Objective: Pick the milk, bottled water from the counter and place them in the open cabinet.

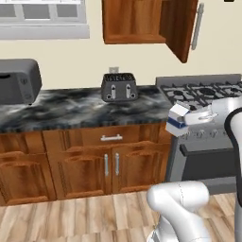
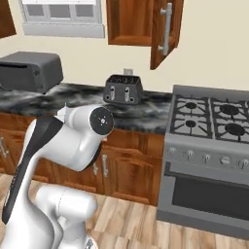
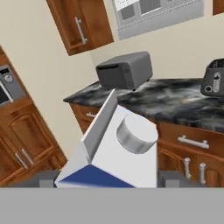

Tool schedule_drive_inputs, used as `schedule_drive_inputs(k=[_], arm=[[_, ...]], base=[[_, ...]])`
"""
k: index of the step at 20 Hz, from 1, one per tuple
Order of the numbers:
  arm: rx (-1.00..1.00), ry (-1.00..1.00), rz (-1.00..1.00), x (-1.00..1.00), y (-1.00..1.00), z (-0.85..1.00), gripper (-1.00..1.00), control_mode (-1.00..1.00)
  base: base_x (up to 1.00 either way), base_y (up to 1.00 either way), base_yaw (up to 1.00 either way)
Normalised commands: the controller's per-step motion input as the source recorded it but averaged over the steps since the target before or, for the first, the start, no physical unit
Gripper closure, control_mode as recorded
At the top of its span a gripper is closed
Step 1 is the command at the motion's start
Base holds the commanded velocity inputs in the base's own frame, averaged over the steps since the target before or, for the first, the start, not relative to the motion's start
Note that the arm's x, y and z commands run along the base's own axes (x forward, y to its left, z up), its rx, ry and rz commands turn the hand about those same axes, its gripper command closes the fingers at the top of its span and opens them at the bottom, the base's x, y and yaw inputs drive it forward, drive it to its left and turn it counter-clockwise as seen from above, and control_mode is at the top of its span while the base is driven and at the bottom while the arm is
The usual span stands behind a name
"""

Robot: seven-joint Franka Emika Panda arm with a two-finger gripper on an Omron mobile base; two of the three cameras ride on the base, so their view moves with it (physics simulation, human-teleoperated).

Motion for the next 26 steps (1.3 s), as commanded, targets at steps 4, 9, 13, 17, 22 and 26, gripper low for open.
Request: schedule_drive_inputs(k=[4, 9, 13, 17, 22, 26], arm=[[0.00, 0.00, 0.00, 0.00, 0.00, 0.00, 1.00, 1.00], [0.00, 0.00, 0.00, 0.00, 0.00, 0.00, 1.00, 1.00], [0.00, 0.00, 0.00, 0.00, 0.00, 0.00, 1.00, 1.00], [0.00, 0.00, 0.00, 0.00, 0.00, 0.00, 1.00, 1.00], [0.00, 0.00, 0.00, 0.00, 0.00, 0.00, 1.00, 1.00], [0.00, 0.00, 0.00, 0.00, 0.00, 0.00, 1.00, 1.00]], base=[[0.59, 0.12, -0.31], [0.50, 0.27, -0.24], [0.29, 0.65, -0.19], [0.14, 0.81, -0.16], [0.36, 0.50, -0.18], [0.70, 0.30, -0.21]])
